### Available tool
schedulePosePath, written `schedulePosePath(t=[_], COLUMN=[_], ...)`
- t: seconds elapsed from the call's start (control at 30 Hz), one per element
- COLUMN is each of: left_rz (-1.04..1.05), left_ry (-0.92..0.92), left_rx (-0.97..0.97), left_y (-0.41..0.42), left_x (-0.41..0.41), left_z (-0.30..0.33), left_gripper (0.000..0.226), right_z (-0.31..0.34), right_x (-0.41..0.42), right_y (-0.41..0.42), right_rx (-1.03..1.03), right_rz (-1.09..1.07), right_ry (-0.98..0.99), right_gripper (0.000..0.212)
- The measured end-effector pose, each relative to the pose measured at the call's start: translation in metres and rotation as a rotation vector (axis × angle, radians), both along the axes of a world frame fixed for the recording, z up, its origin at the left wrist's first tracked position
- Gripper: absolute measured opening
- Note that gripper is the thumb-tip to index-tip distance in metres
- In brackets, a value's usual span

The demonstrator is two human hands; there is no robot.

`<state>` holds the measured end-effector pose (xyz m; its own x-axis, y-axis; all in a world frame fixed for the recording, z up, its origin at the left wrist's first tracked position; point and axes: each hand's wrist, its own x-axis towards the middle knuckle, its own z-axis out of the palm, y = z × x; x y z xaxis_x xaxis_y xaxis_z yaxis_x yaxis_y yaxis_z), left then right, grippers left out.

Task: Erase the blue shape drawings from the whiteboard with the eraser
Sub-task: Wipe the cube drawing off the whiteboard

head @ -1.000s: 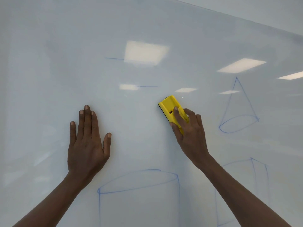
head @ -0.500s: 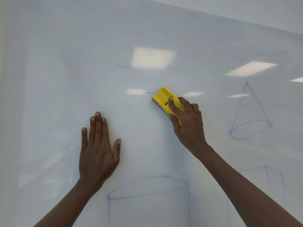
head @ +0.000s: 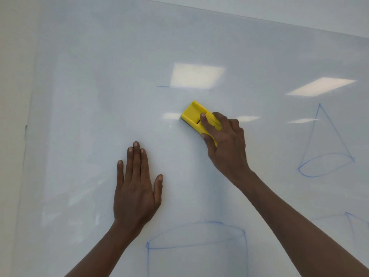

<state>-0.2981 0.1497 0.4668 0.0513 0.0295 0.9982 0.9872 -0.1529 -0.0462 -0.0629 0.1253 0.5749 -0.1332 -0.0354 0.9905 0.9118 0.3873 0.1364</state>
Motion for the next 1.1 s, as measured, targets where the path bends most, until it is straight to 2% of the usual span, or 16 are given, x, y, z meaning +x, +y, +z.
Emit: schedulePosePath(t=[0.13, 0.37, 0.53, 0.67, 0.97, 1.1], left_rz=[-0.006, -0.005, -0.009, -0.003, 0.012, 0.006], left_ry=[0.0, -0.004, 0.005, 0.003, 0.008, 0.004], left_rx=[-0.011, -0.026, -0.012, -0.025, -0.027, -0.037], left_y=[-0.002, -0.001, -0.002, -0.003, -0.002, -0.002], left_x=[0.0, 0.001, 0.001, 0.0, 0.001, 0.0], left_z=[0.0, 0.0, 0.0, 0.001, 0.0, 0.0], left_gripper=[0.075, 0.075, 0.075, 0.075, 0.075, 0.075], right_z=[-0.019, 0.003, 0.007, -0.006, 0.05, 0.068], right_x=[0.015, 0.016, -0.022, -0.012, 0.022, 0.01], right_y=[0.0, 0.001, -0.006, -0.005, 0.005, 0.005], right_rx=[0.015, -0.019, -0.01, 0.003, -0.036, -0.042], right_rz=[-0.032, -0.025, -0.018, -0.001, 0.009, -0.021], right_ry=[-0.044, 0.105, -0.002, -0.076, 0.198, 0.18], right_gripper=[0.048, 0.047, 0.046, 0.046, 0.046, 0.046])
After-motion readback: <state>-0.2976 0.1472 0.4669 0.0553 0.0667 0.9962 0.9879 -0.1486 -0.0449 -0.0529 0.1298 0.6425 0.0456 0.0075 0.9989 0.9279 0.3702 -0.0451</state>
